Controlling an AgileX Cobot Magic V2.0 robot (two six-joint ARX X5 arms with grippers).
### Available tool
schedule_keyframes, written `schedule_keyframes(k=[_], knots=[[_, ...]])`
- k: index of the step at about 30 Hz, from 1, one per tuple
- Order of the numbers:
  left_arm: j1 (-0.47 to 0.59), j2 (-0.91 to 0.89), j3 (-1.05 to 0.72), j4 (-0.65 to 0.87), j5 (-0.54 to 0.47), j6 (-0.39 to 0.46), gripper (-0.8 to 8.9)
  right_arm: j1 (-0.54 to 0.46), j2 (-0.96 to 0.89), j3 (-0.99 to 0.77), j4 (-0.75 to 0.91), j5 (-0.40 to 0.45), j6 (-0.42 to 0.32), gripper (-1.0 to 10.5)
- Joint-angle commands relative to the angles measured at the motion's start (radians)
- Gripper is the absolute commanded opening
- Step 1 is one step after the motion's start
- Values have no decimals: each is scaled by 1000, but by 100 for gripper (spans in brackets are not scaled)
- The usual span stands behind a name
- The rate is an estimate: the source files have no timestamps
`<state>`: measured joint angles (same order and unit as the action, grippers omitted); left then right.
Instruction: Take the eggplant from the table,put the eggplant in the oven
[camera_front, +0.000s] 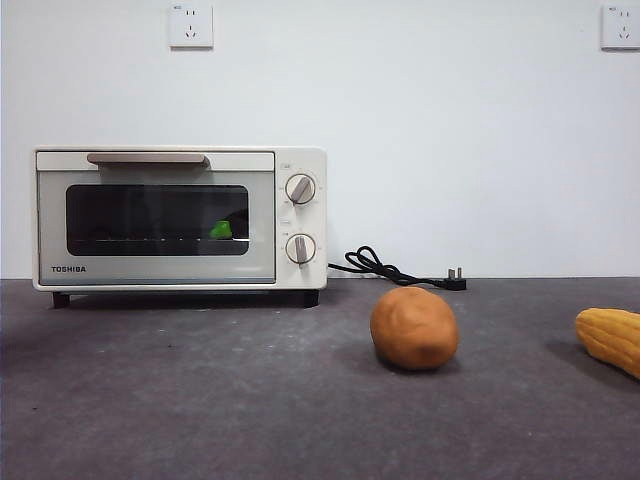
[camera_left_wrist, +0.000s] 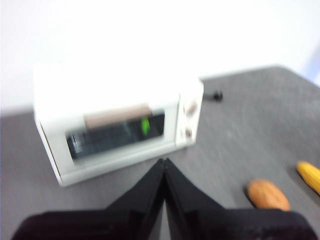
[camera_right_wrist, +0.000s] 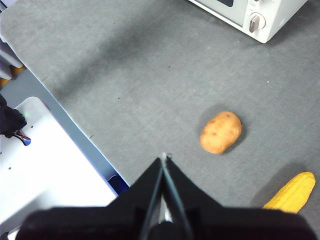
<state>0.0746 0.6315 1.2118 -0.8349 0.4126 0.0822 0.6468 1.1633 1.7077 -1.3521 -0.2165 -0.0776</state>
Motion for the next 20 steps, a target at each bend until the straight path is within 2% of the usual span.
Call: schedule_keyframes(k=[1, 5, 11, 14, 20], knots=[[-4, -45, -14, 92, -19, 50, -4, 2, -2, -2, -20, 1, 5, 1], [-4, -123, -89, 268, -63, 66, -4, 2, -2, -2, -20, 1, 5, 1], [-4, -295, -372, 542, -142, 66, -4, 2, -2, -2, -20, 1, 5, 1], [-4, -372, -528, 593, -184, 57, -4, 2, -2, -2, -20, 1, 5, 1], [-4, -483, -793, 597, -258, 14, -4, 2, -2, -2, -20, 1, 5, 1]])
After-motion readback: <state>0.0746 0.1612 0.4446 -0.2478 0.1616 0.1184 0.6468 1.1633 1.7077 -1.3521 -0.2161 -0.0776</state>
